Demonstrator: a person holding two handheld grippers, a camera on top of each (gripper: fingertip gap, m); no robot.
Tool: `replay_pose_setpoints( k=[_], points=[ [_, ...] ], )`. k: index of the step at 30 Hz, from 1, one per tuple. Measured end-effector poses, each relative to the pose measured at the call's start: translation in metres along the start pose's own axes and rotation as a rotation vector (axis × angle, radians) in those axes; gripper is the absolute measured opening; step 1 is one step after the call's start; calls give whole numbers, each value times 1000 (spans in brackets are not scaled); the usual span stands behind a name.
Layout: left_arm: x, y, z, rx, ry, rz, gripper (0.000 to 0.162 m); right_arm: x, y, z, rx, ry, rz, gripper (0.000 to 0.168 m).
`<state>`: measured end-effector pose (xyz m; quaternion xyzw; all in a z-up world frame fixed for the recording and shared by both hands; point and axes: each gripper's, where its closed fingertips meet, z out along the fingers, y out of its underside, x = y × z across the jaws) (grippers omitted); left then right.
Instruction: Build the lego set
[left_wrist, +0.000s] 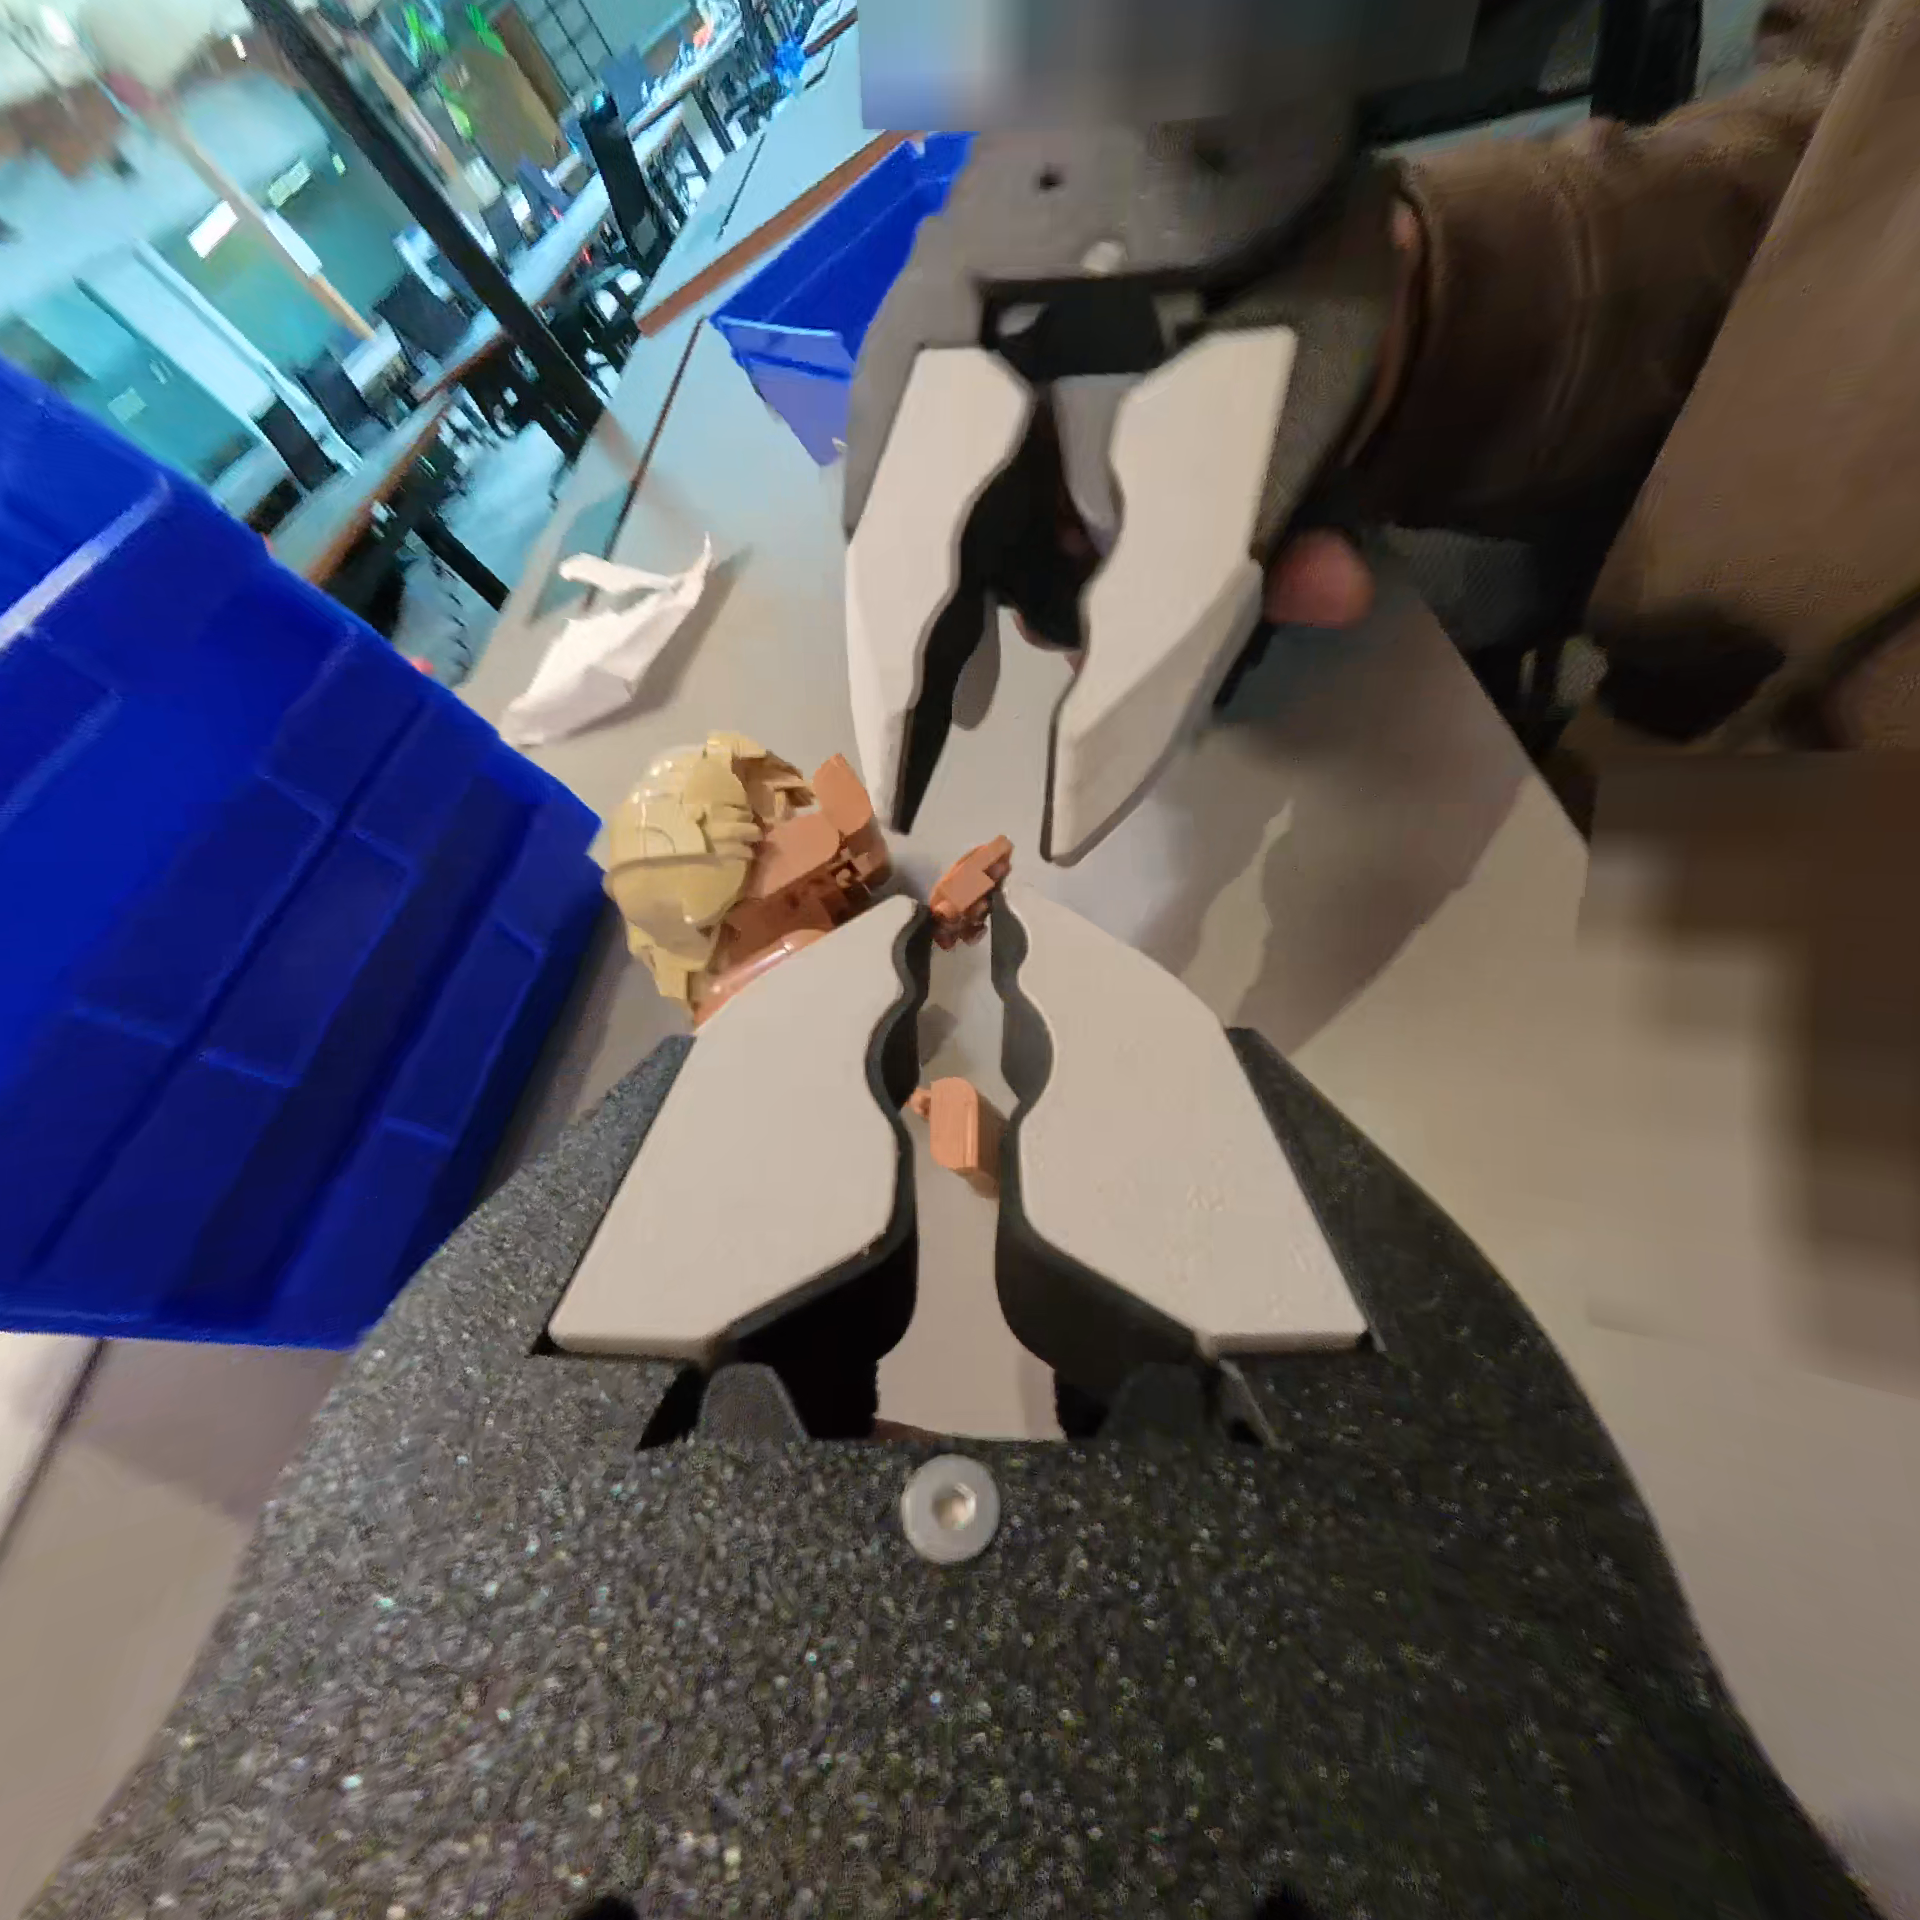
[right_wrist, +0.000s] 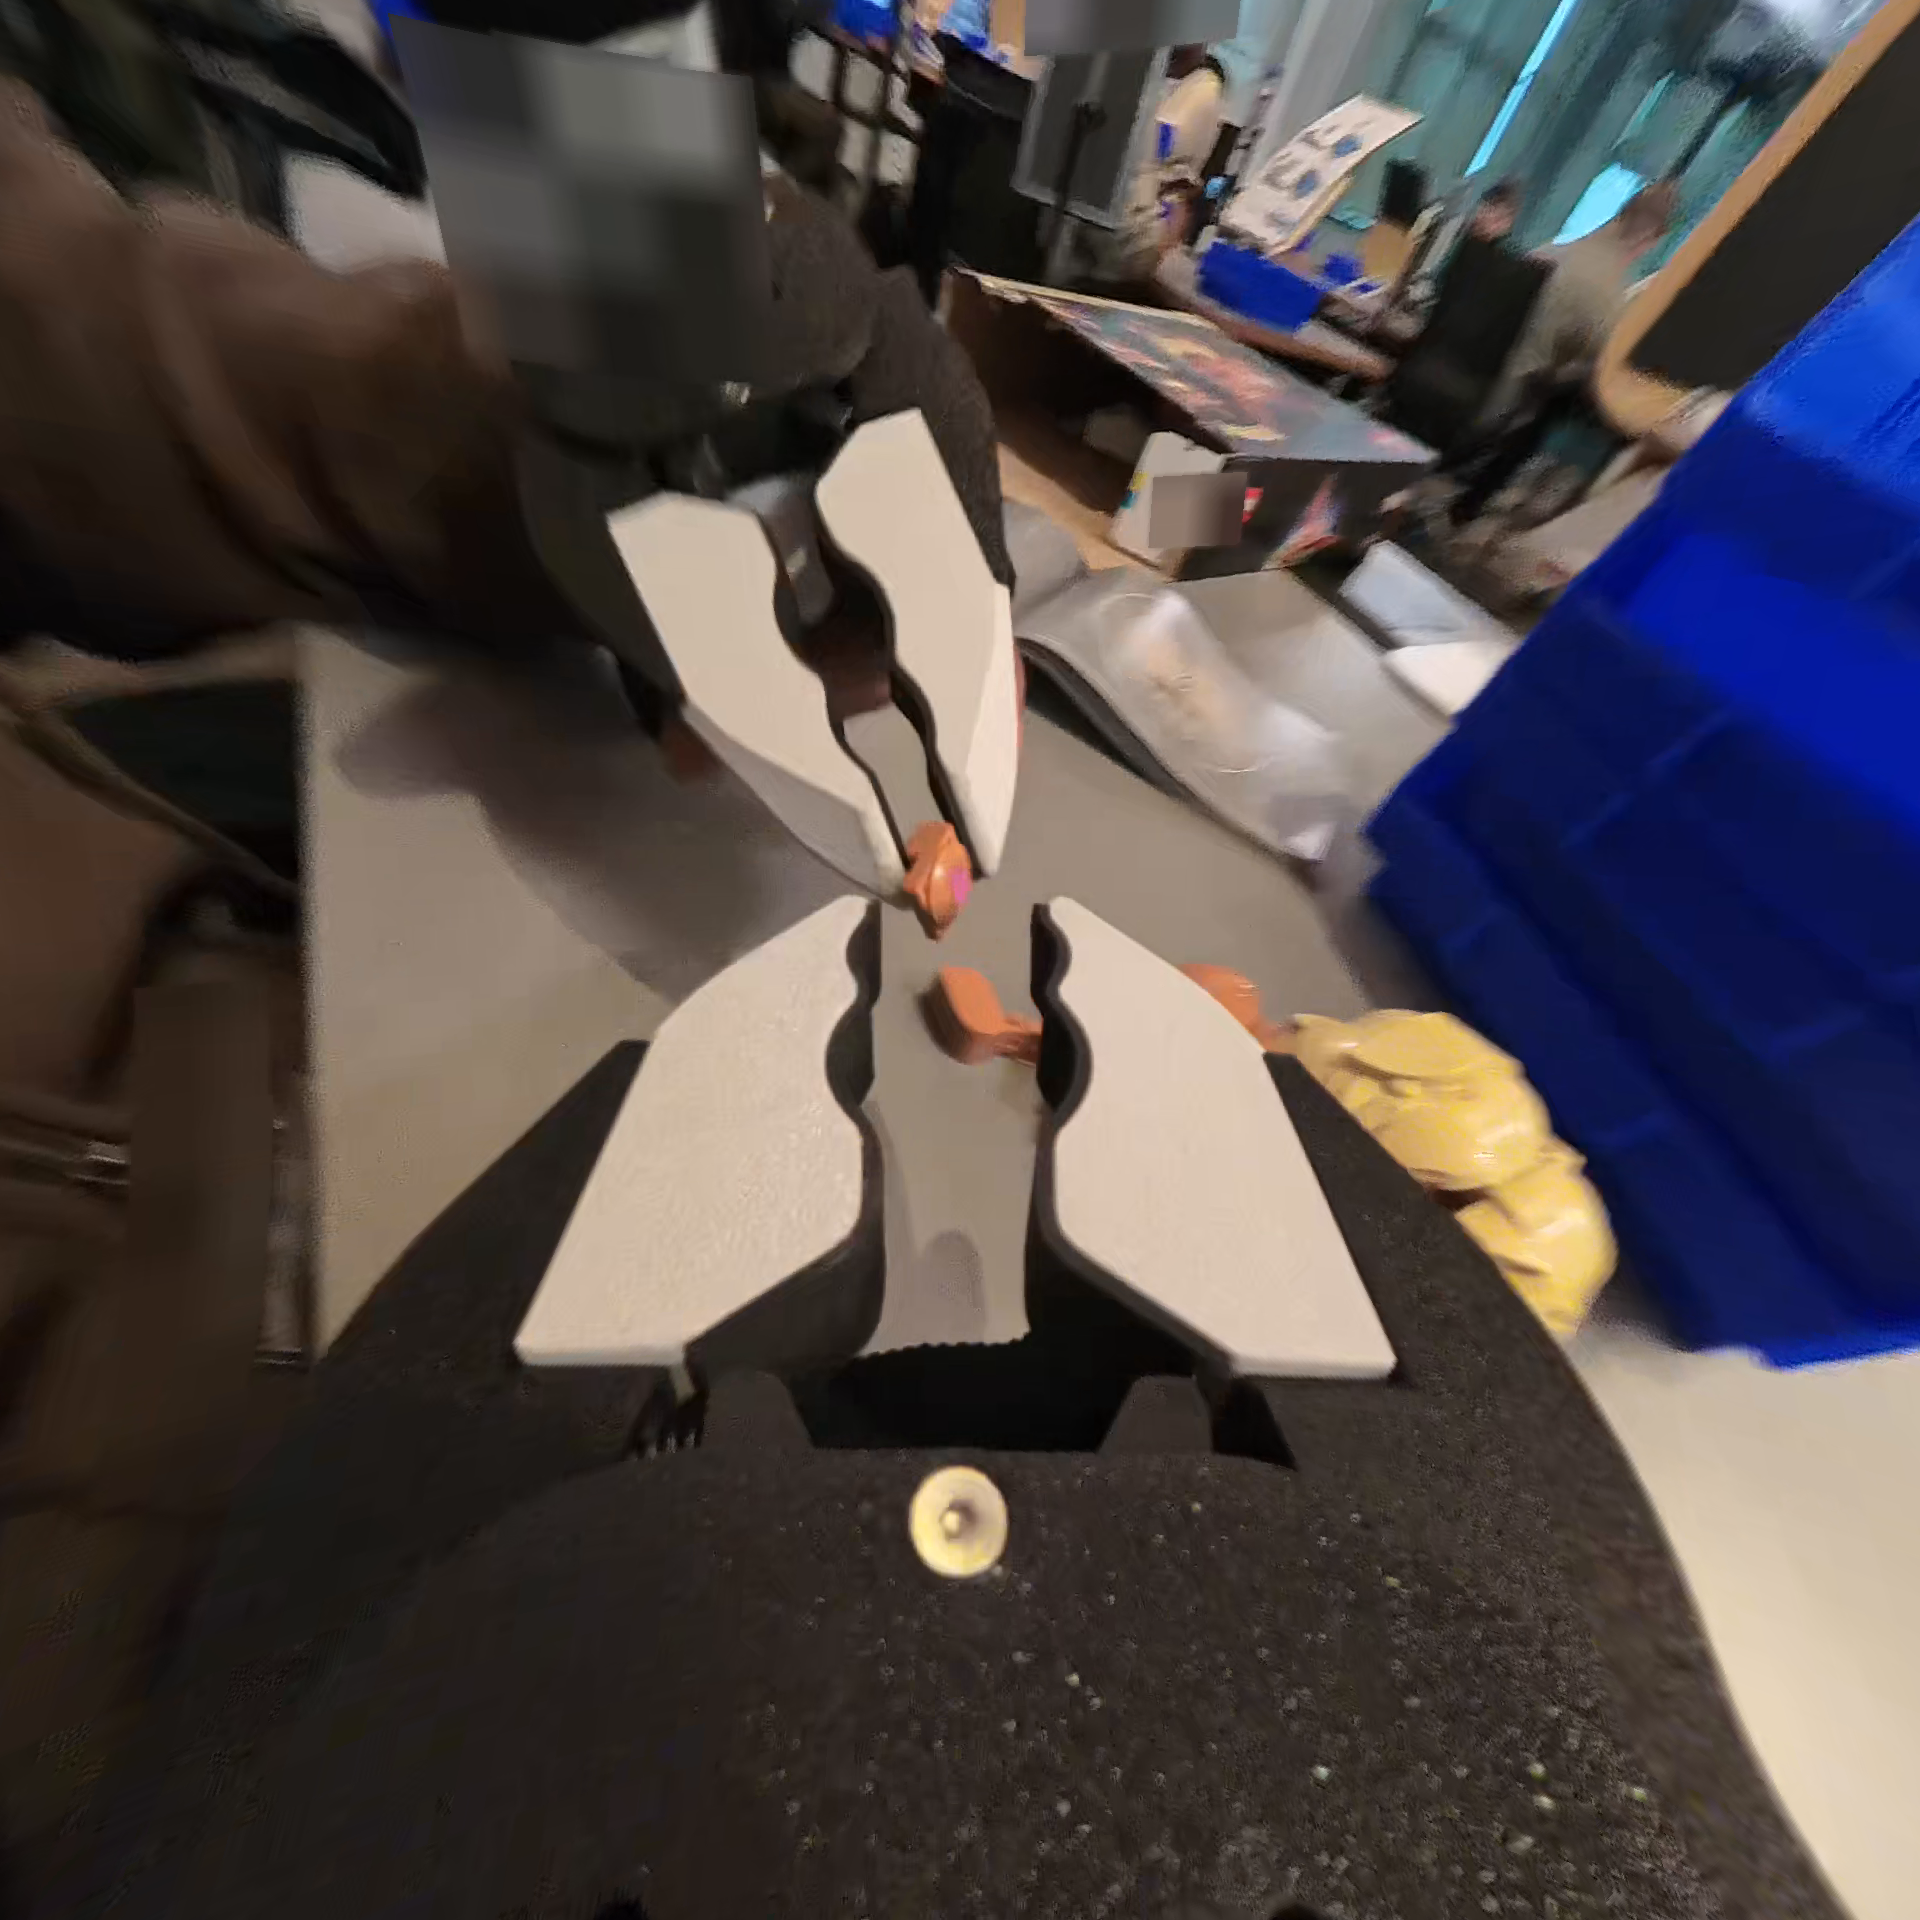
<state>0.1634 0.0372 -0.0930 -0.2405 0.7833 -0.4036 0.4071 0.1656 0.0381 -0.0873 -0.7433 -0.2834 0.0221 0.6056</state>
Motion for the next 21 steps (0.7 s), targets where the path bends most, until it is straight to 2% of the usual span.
replay_pose_setpoints(
  k=[4, 7, 14, 21],
  points=[
    [2, 0, 0, 6, 90, -231, 10, 7, 7, 7, -73, 188, -299, 28],
    [6, -6, -2, 53, 179, -380, 11, 3, 7, 12, -81, 238, -439, 27],
    [16, -3, -6, 47, 351, -608, 11, -9, -3, 12, -9, 224, -543, 25],
    [27, -7, -8, 53, 470, -709, 10, -18, -2, 14, 2, 200, -621, 20]
  ],
)
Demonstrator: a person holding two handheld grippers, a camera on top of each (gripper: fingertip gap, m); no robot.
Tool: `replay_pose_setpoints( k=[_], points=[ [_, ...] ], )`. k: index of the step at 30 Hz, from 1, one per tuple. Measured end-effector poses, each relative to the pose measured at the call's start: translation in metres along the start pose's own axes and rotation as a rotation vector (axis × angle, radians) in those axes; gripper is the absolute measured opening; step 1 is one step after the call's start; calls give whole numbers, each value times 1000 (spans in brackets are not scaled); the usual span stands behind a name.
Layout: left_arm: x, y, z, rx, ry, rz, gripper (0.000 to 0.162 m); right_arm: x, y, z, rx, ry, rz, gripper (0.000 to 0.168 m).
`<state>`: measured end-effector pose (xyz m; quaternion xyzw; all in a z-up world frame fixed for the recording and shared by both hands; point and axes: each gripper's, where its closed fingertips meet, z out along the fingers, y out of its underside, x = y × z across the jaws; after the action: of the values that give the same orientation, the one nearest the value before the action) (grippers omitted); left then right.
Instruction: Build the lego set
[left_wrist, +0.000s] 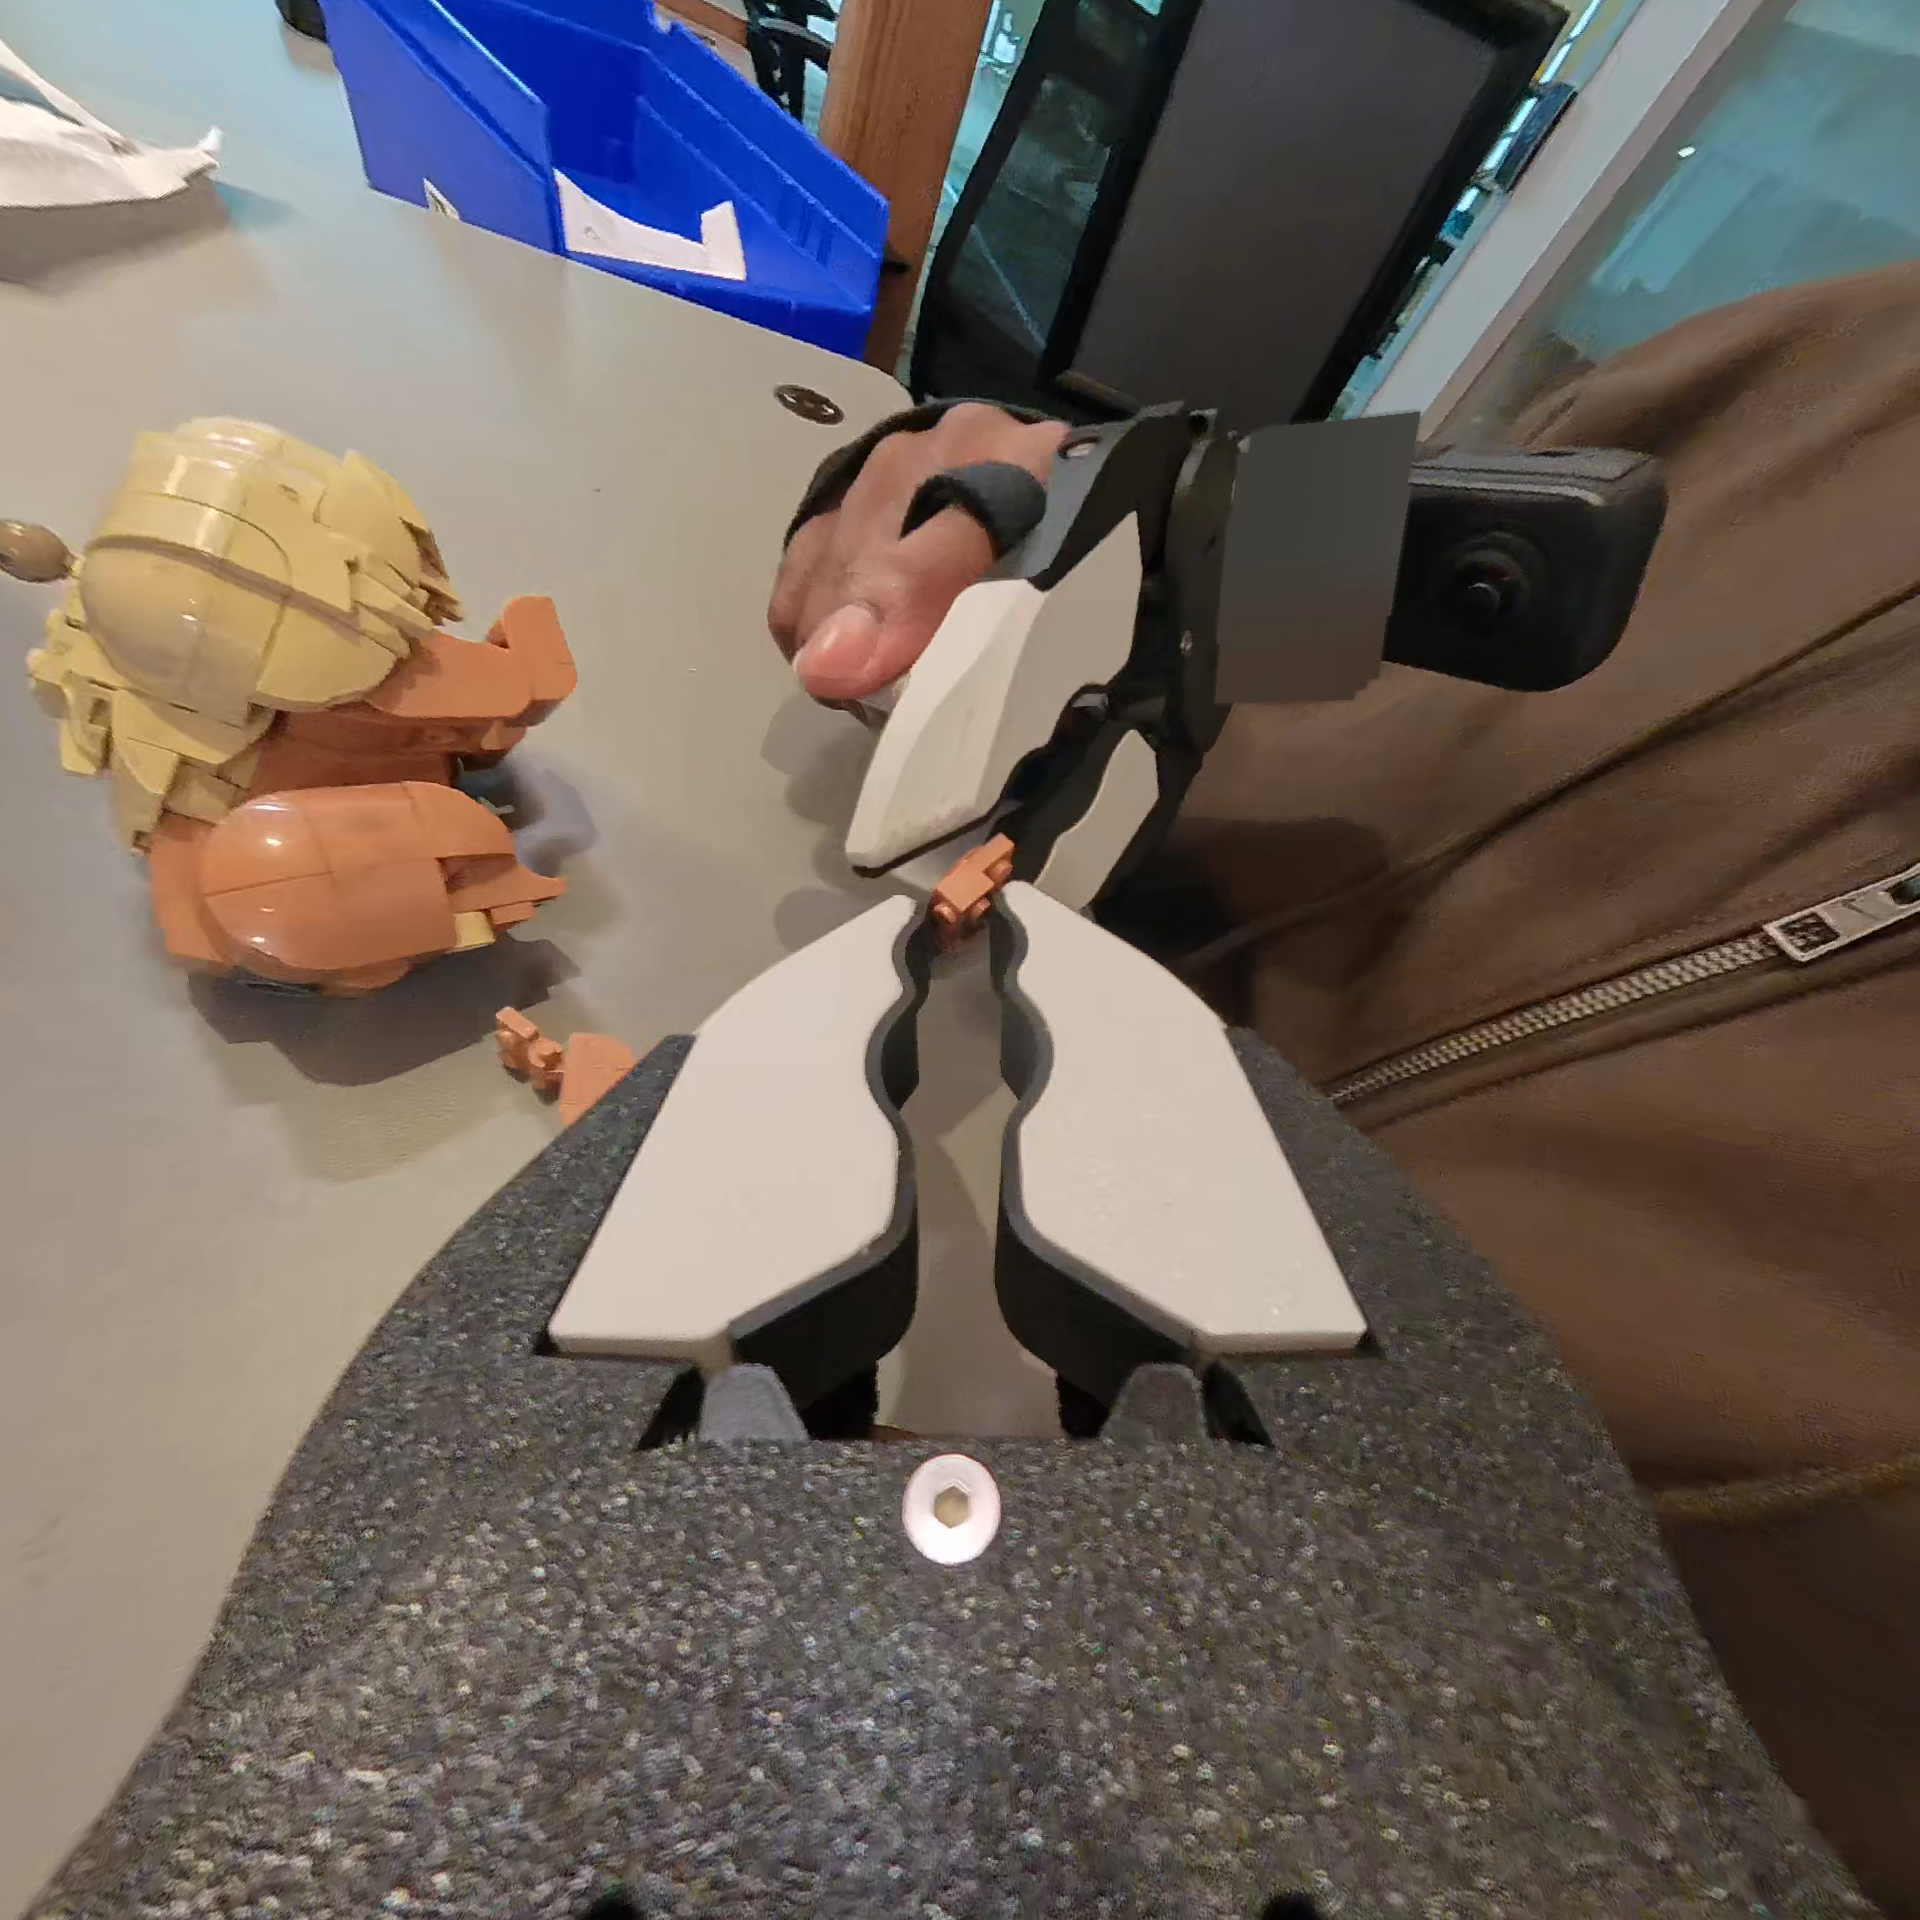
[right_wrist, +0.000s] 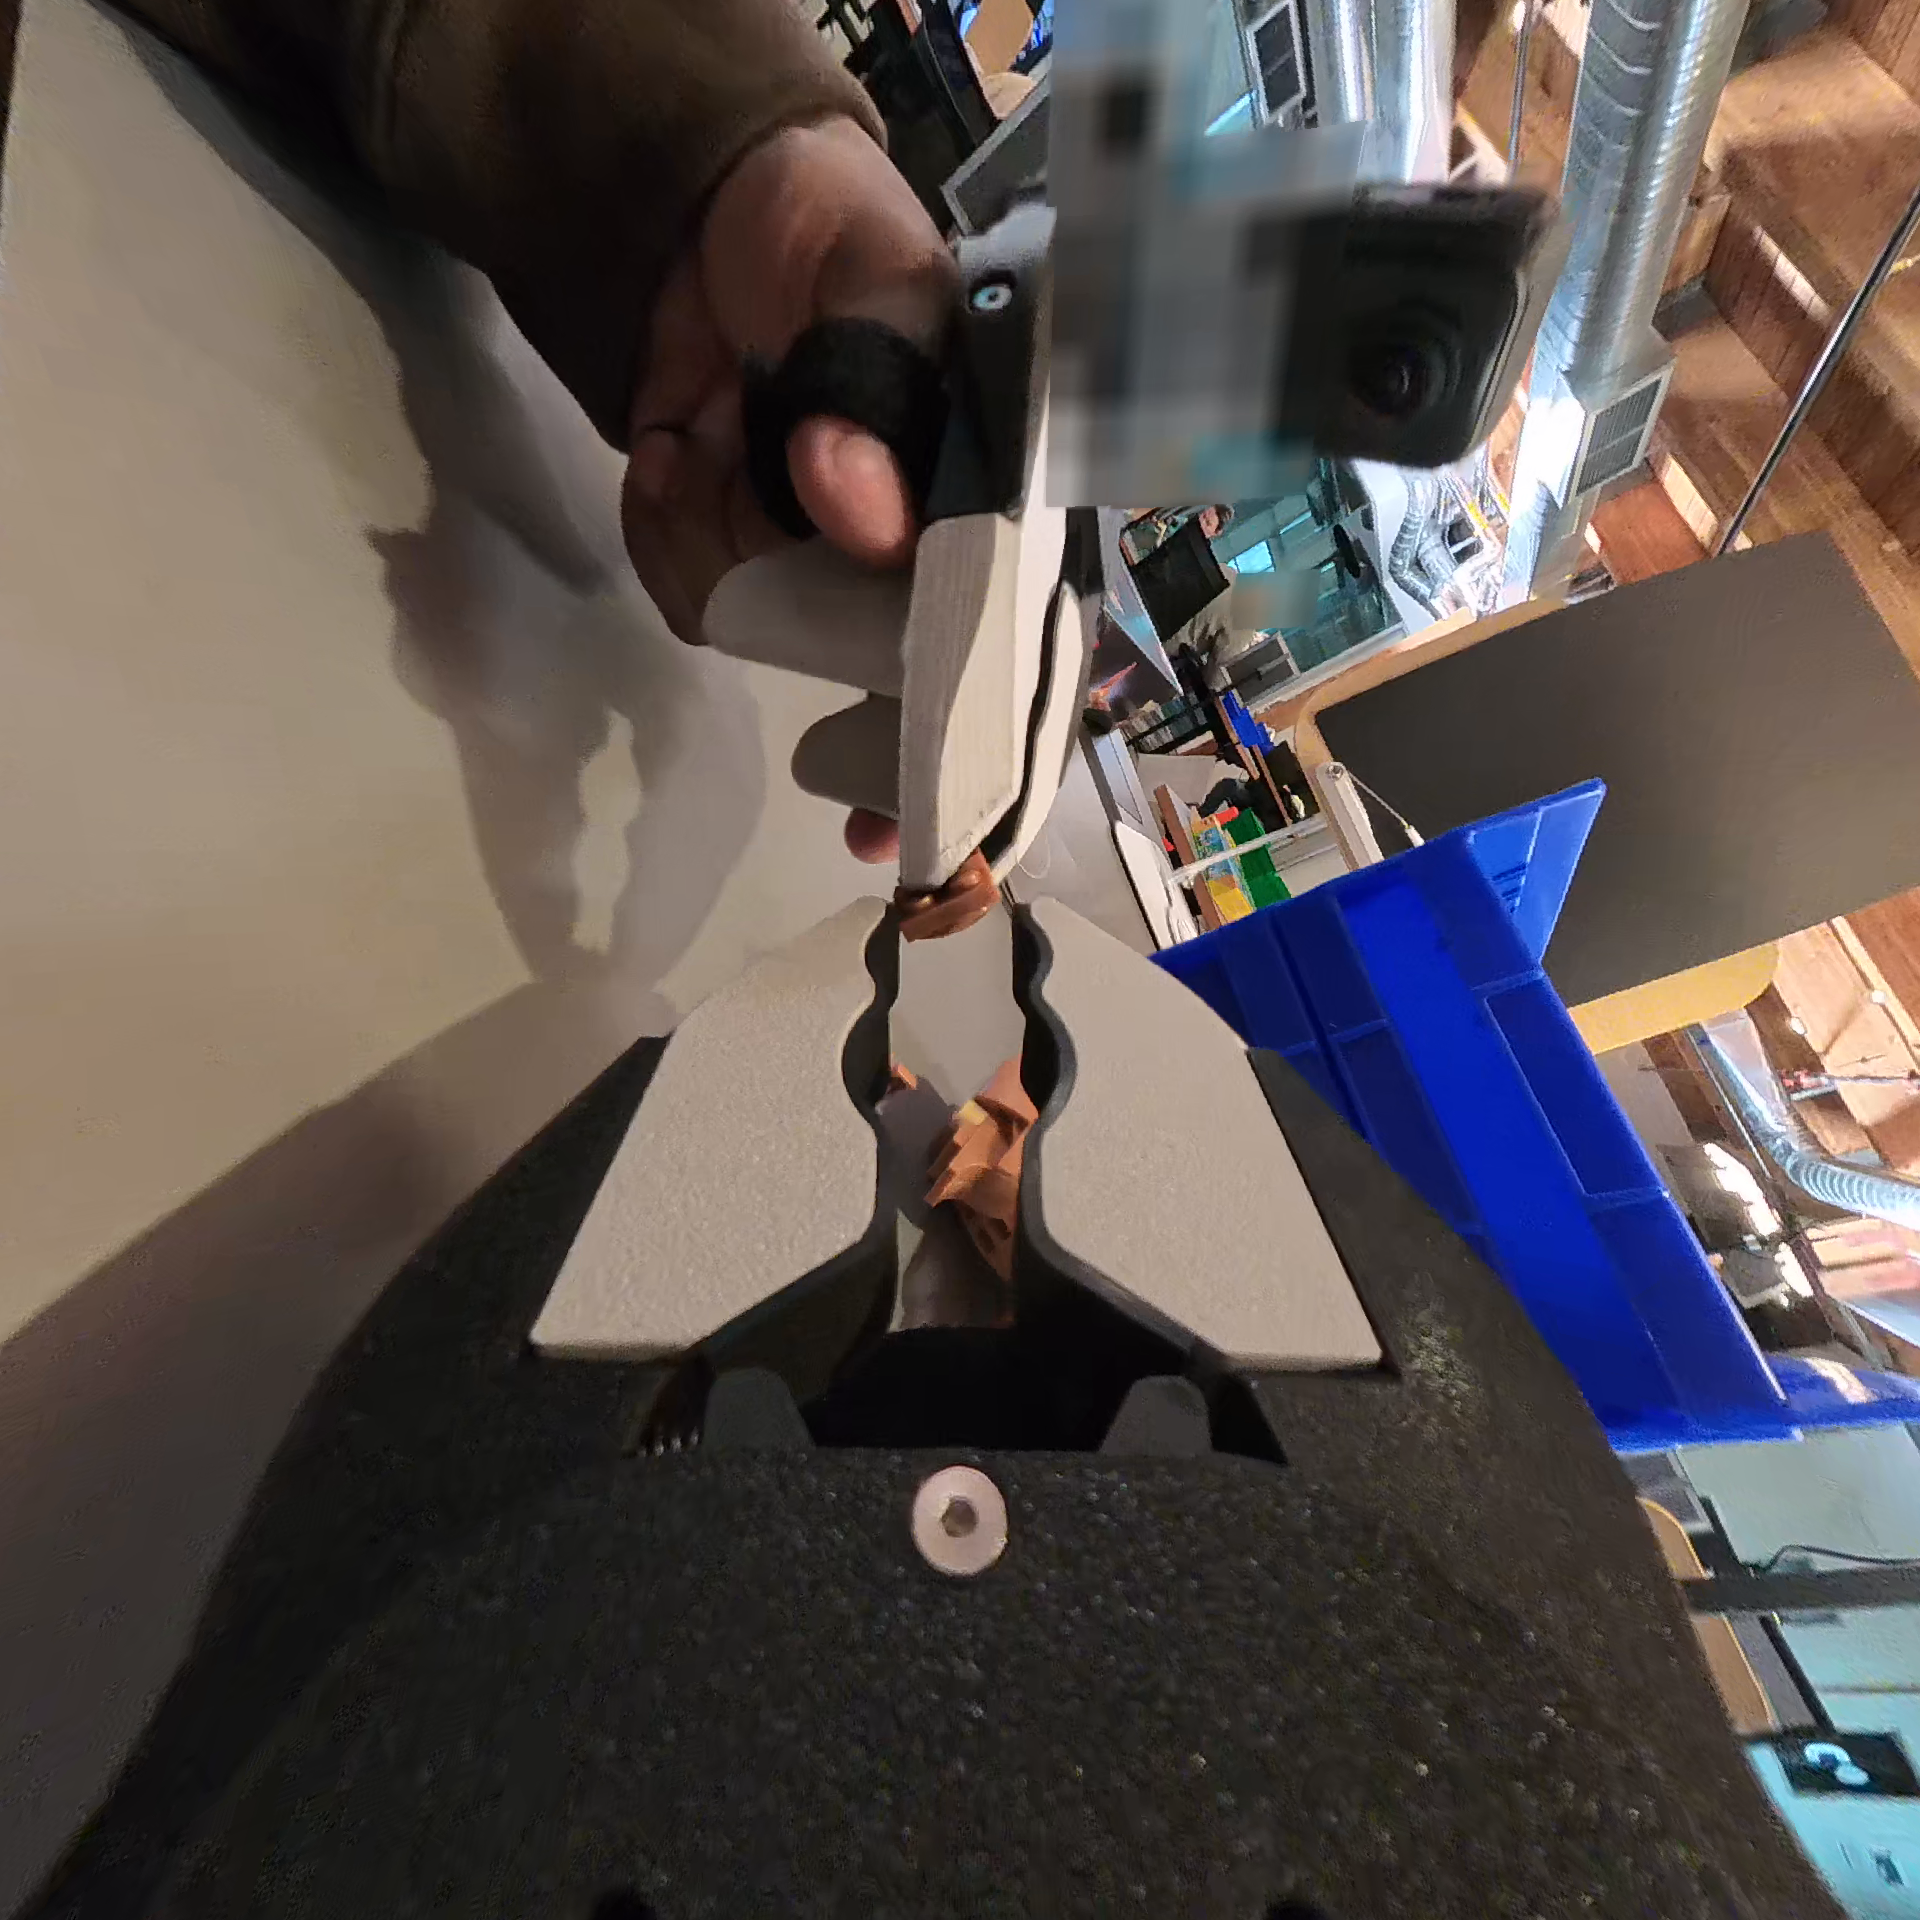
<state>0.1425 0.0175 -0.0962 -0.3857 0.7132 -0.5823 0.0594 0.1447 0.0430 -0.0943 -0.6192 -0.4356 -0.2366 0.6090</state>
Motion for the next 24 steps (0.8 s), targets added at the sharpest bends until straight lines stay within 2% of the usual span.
replay_pose_setpoints(
  k=[5, 11, 24],
  points=[
    [13, 5, 2, -27, 106, -36, 11, -8, -12, -3, 69, -34, -38, 20],
    [17, 7, 3, -38, 141, -61, 11, -11, -15, -4, 85, -38, -52, 20],
    [-3, 1, 3, -11, 8, -110, 12, 1, 4, 2, -55, 73, -149, 18]
  ],
)
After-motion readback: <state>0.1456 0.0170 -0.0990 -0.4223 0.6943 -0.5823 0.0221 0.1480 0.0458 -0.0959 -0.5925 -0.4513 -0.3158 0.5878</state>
